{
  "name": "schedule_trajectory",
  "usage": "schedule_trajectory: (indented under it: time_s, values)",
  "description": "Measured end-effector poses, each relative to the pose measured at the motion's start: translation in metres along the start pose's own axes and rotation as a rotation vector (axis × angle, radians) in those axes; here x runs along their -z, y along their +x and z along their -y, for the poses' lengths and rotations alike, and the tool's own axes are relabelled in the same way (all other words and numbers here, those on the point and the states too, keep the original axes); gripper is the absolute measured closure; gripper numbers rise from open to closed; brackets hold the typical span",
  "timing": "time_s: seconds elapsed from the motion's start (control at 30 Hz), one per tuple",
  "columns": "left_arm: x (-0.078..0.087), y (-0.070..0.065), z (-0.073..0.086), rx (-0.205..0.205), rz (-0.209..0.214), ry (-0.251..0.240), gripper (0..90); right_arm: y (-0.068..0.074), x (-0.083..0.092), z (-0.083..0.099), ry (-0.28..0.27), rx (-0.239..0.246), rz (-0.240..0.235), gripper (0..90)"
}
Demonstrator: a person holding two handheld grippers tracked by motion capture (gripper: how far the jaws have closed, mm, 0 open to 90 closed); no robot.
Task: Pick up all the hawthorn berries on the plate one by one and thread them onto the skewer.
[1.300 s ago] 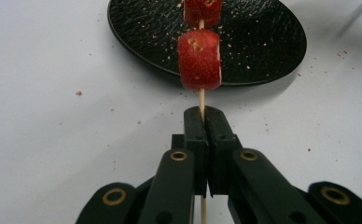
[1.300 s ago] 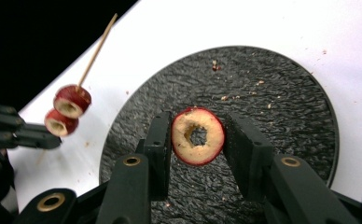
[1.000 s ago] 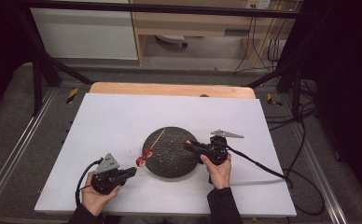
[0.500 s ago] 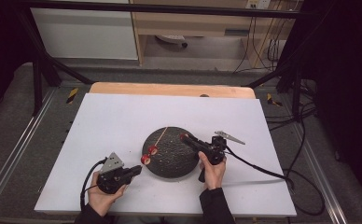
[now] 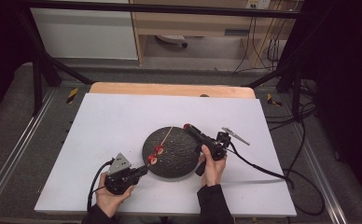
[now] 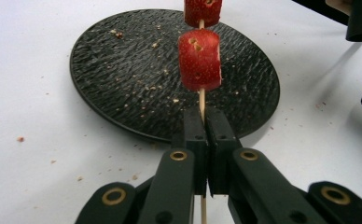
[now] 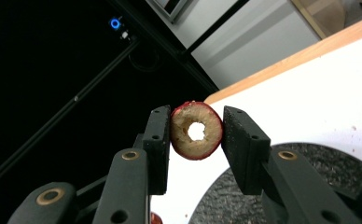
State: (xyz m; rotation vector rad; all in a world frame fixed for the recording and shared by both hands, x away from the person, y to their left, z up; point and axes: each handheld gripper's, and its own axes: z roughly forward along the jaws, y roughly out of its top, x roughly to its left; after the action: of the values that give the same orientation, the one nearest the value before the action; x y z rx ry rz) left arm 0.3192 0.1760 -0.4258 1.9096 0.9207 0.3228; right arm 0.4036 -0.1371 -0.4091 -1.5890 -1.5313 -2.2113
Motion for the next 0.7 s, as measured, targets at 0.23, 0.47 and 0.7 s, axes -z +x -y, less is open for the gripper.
schedule_trajectory:
  time_s: [0.23, 0.47, 0.7]
  values:
    - [-0.008, -0.010, -0.003, -0.007, 0.011, -0.007, 88.4, 0.000, -0.002, -0.004, -0.046, -0.028, -0.010, 63.4]
    - [-0.015, -0.017, -0.004, -0.010, 0.010, -0.009, 88.4, 0.001, -0.002, -0.010, -0.086, -0.062, -0.024, 63.5]
    - [-0.019, -0.023, -0.006, -0.013, 0.016, -0.022, 88.4, 0.001, -0.002, -0.013, -0.110, -0.082, -0.031, 63.5]
